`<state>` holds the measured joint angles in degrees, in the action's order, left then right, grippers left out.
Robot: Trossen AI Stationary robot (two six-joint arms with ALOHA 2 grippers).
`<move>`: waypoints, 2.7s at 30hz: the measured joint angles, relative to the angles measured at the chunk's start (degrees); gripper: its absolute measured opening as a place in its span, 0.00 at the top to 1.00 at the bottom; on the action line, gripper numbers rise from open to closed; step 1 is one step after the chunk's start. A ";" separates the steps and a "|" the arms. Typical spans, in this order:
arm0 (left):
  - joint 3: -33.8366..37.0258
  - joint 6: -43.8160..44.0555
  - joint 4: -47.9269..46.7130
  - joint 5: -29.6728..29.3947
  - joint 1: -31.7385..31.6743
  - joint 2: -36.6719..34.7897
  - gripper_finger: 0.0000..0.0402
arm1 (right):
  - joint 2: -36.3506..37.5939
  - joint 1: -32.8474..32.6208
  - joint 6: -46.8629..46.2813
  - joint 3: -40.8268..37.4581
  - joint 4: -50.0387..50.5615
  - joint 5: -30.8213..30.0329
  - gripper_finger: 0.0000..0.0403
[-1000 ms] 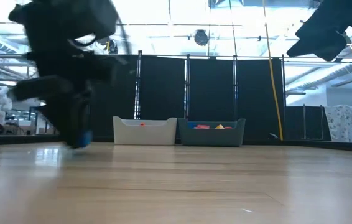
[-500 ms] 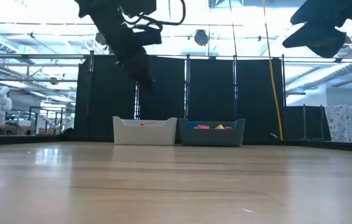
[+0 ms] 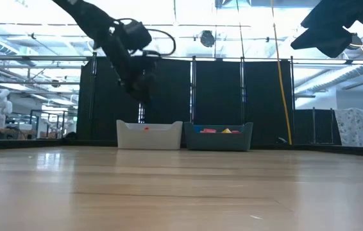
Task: Sort blocks by size
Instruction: Put the blue cube 4 stud game piece into the white bin, then return to Home Position
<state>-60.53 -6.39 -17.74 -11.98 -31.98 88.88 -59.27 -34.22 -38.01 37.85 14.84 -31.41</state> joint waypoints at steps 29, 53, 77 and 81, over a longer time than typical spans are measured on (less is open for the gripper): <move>-4.42 6.19 3.12 16.09 11.38 -22.84 0.53 | 18.51 0.02 29.05 5.84 -1.93 5.45 0.52; 30.28 15.62 7.57 23.77 21.91 -81.10 0.54 | 58.62 -0.35 35.43 -10.32 3.77 17.85 0.52; 59.48 19.60 26.84 25.27 25.98 -88.85 0.54 | 59.19 -0.35 35.24 -36.63 -21.29 14.78 0.52; 60.13 18.08 25.62 25.26 26.67 -88.85 0.54 | 59.07 -0.28 33.95 -37.05 -18.87 11.89 0.52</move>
<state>-0.40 11.70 7.88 13.28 -5.31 0.03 -0.19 -34.50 -4.06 0.80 -4.03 -19.52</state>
